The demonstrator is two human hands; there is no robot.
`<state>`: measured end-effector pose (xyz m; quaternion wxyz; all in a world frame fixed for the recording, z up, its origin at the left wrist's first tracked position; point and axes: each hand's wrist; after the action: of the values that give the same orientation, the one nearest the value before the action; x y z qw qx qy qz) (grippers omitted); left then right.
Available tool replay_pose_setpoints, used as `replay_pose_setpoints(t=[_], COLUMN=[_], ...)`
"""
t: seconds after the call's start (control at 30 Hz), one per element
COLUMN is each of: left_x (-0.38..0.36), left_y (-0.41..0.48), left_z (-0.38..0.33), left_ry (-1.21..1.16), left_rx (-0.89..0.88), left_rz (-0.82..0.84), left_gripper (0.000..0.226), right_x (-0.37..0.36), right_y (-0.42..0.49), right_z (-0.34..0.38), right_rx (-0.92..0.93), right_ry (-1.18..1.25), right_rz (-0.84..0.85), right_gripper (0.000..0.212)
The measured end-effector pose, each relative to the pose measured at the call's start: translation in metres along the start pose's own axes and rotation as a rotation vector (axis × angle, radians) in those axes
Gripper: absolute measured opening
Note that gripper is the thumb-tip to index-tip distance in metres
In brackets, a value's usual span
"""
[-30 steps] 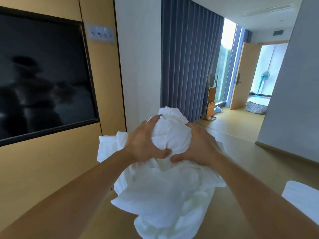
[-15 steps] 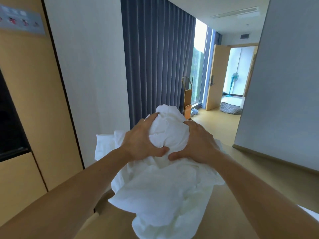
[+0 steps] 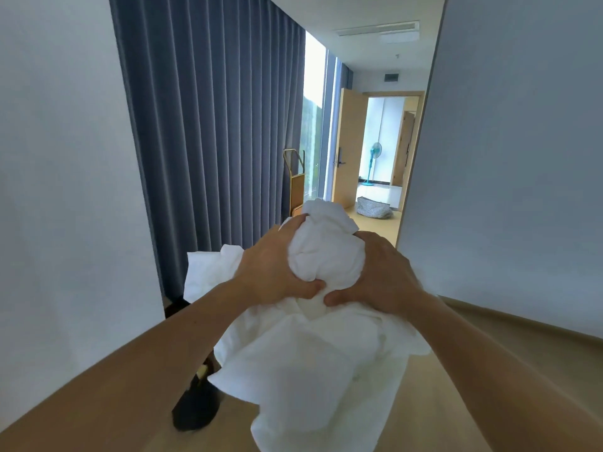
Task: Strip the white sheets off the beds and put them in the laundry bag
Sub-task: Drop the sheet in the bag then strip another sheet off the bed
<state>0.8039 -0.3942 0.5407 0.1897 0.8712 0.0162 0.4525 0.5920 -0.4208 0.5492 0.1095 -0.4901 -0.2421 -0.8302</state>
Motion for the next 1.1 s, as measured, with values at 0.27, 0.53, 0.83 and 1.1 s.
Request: replay_pose_setpoints(t=[0.27, 0.53, 0.83, 1.1], left_x=[-0.065, -0.097, -0.135, -0.148], left_y=[0.185, 0.349, 0.537, 0.707], left_z=[0.041, 0.077, 0.179, 0.246], left_ry=[0.017, 0.01, -0.005, 0.023], left_rx=[-0.045, -0.049, -0.086, -0.148], left_rz=[-0.014, -0.028, -0.025, -0.007], left_gripper=[0.122, 0.126, 0.123, 0.118], right_x=[-0.004, 0.004, -0.03, -0.045], right_y=[0.148, 0.297, 0.474, 0.631], right_z=[-0.13, -0.226, -0.307, -0.374], right_rx=[-0.009, 0.01, -0.009, -0.076], right_ry=[-0.013, -0.039, -0.051, -0.088], right_rz=[-0.053, -0.028, -0.061, -0.092], right_gripper=[0.12, 0.119, 0.115, 0.114])
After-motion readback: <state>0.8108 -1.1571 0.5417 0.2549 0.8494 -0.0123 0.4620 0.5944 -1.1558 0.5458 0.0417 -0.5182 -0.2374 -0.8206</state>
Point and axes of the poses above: each hand's wrist, its own y-axis towards the middle knuckle, its own x-axis out of the back of the hand, z = x × y, and after that the axes turned 7 degrees about z, right-handed
